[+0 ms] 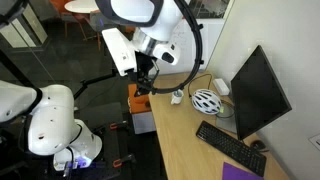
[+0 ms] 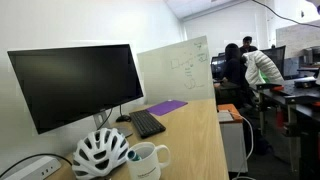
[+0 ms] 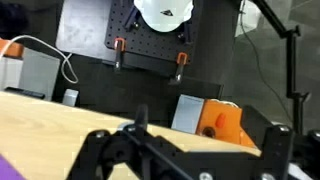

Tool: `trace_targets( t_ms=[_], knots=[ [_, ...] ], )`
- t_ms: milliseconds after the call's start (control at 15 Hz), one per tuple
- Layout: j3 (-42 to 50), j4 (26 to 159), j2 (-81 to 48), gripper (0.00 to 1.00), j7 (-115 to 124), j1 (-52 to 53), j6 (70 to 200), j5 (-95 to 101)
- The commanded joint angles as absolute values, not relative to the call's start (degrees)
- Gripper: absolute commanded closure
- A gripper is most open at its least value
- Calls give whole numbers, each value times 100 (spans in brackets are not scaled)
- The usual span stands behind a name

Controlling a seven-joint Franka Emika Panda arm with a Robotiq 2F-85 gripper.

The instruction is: Move the white mug to the right

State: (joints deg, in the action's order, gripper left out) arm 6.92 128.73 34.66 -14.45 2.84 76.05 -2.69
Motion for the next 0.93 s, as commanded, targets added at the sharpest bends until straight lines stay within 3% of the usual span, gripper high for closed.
trace_targets(
  t_ms=[0, 400, 867],
  knots=[
    [631, 12859, 3454, 0, -1481, 201, 7591, -293],
    [502, 12993, 3477, 0, -1182, 169, 7965, -385],
    [-424, 14133, 2813, 0, 539, 247, 11294, -741]
  ],
)
